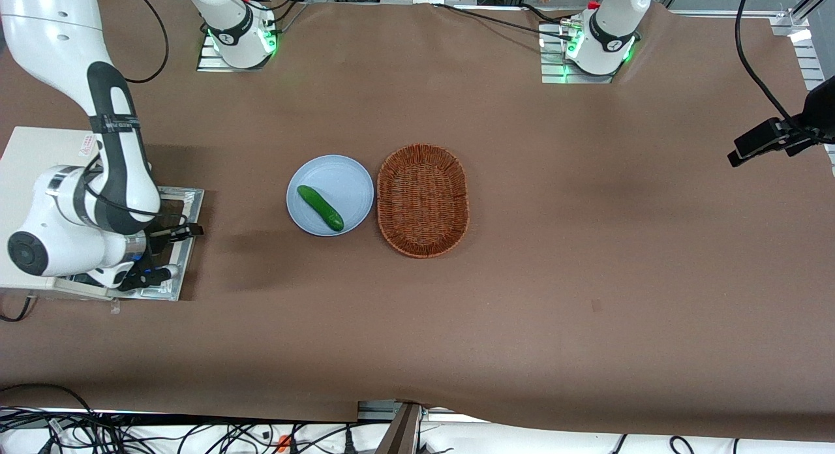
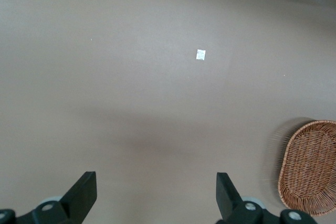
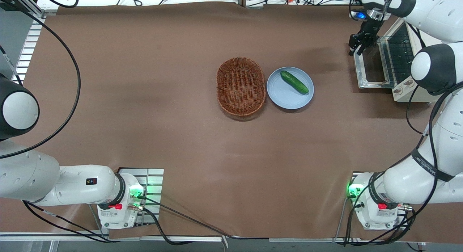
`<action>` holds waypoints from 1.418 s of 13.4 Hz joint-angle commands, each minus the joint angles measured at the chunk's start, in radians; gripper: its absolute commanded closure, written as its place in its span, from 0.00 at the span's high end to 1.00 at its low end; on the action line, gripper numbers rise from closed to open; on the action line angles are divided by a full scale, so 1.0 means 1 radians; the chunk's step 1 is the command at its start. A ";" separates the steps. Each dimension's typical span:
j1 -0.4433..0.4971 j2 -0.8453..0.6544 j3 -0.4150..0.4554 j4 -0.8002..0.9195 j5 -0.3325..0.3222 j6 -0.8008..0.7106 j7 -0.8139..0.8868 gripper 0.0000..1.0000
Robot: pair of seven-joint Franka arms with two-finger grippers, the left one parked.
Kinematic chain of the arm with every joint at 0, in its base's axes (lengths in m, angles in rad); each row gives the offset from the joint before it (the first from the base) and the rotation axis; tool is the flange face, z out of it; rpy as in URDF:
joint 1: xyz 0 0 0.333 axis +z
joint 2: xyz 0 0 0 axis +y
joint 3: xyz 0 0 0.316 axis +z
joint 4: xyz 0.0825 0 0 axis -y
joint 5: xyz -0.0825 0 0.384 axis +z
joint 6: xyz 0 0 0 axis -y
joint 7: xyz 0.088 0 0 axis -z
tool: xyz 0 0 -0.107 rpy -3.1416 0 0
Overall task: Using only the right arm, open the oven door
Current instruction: 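Pull the door handle outward and down with the right gripper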
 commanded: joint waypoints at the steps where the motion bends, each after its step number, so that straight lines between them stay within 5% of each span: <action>1: -0.010 -0.022 -0.022 0.058 -0.017 -0.088 -0.057 1.00; 10: -0.007 -0.150 -0.059 0.151 -0.045 -0.301 -0.042 1.00; 19: 0.013 -0.343 -0.052 0.132 -0.056 -0.378 0.240 1.00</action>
